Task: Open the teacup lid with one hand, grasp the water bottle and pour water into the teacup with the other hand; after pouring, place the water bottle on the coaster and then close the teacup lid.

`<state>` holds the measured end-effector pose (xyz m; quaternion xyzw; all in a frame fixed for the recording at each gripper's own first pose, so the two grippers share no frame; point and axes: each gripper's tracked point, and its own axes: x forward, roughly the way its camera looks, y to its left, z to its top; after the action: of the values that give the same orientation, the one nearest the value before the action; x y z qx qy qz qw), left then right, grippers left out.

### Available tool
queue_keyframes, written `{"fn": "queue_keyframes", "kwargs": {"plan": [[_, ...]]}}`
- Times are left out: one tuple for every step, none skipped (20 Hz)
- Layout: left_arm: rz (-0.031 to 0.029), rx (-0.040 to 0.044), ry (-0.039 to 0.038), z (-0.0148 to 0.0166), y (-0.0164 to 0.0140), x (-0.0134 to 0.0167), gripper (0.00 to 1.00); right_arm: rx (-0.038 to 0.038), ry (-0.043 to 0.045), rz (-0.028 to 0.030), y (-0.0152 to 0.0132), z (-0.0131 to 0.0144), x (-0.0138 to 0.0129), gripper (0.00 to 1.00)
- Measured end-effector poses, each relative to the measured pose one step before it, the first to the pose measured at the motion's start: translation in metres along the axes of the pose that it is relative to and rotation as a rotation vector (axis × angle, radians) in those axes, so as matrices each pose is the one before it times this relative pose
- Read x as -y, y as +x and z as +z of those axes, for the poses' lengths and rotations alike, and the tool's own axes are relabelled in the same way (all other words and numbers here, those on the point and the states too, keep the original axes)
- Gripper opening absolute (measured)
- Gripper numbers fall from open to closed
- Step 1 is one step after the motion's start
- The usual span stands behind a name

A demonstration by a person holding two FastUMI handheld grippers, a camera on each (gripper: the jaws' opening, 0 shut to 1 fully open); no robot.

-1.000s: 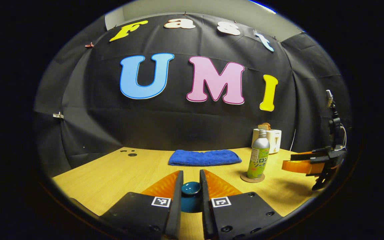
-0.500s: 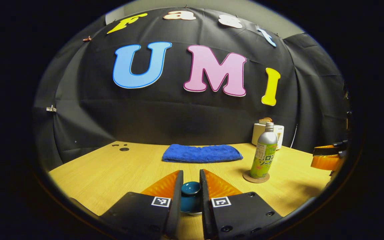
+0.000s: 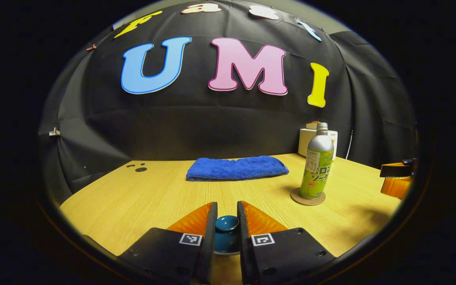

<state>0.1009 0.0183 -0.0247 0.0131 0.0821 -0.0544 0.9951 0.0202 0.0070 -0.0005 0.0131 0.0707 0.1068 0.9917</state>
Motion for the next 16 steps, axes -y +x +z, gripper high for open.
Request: {"fn": "queue_keyframes", "kwargs": {"plan": [[0.00287, -0.00795, 0.00396, -0.00247, 0.00167, 0.0001, 0.31, -0.00828, 0.00508, 0.00673, -0.00011, -0.00419, -0.00216, 1.0], [-0.0076, -0.00919, 0.00049, -0.0025, 0.0018, 0.0023, 0.31, 0.00262, 0.00772, -0.00293, 0.00079, -0.00091, 0.00028, 1.0], [-0.00418, 0.00104, 0.00246, 0.0004, 0.00153, 0.00143, 0.31, -0.00666, 0.00903, -0.00266, 0.002, -0.00231, 0.00141, 1.0], [0.00251, 0.00037, 0.00062, 0.00073, 0.0009, -0.00059, 0.31, -0.01156, 0.0069, 0.00799, 0.00126, -0.00316, -0.002, 1.0], [0.00076, -0.01096, 0.00756, -0.00222, 0.00152, 0.00139, 0.31, -0.00428, 0.00527, 0.00646, 0.00064, -0.00156, -0.00269, 1.0], [0.00488, -0.01036, 0.00772, -0.00182, 0.00007, 0.00038, 0.31, 0.00129, 0.00095, 0.00168, 0.00047, 0.00143, -0.00069, 1.0], [0.00299, 0.002, 0.00133, 0.00096, -0.00043, -0.00052, 0.31, 0.00048, -0.00511, 0.00261, -0.00066, 0.00107, -0.00116, 0.99], [0.0016, 0.00304, -0.00234, 0.00096, 0.00073, -0.00014, 0.32, 0.00076, -0.01078, 0.00296, 0.0003, 0.00052, -0.00137, 0.99], [0.00609, -0.00041, -0.00232, -0.00006, -0.00019, -0.00133, 0.32, 0.00565, -0.01217, -0.00197, -0.00082, 0.00183, -0.00095, 0.99], [0.00348, -0.00048, 0.00199, -0.00041, -0.0002, -0.00064, 0.32, 0.00797, -0.01145, -0.00548, -0.00087, 0.00191, 0.00027, 0.99], [0.00093, -0.00148, 0.00178, -0.00044, 0.00011, 0.00005, 0.32, 0.00466, -0.00823, -0.0012, 0.00001, 0.00093, -0.00054, 0.99], [-0.0003, -0.00074, 0.00097, -0.00005, 0.00012, 0.00051, 0.33, -0.00006, -0.00255, 0.00424, 0.0007, -0.00117, -0.00151, 0.99], [0.00135, -0.0003, -0.00086, 0.00003, 0.00026, -0.00036, 0.33, -0.004, 0.00209, 0.00511, 0.00055, -0.00199, -0.00255, 0.99], [0.00399, -0.00057, -0.001, 0.00049, -0.00005, -0.00073, 0.33, -0.00516, 0.00414, 0.004, -0.00003, -0.00204, -0.00175, 0.99], [0.0018, 0.0026, -0.00148, -0.00018, -0.00065, -0.00018, 0.31, -0.0045, 0.00467, 0.00133, 0.00077, -0.00186, 0.00009, 1.0], [-0.00212, 0.0065, -0.00335, 0.00077, 0.00013, 0.00044, 0.34, -0.00238, 0.00388, 0.00086, 0.00056, -0.00093, -0.00042, 1.0]]}}
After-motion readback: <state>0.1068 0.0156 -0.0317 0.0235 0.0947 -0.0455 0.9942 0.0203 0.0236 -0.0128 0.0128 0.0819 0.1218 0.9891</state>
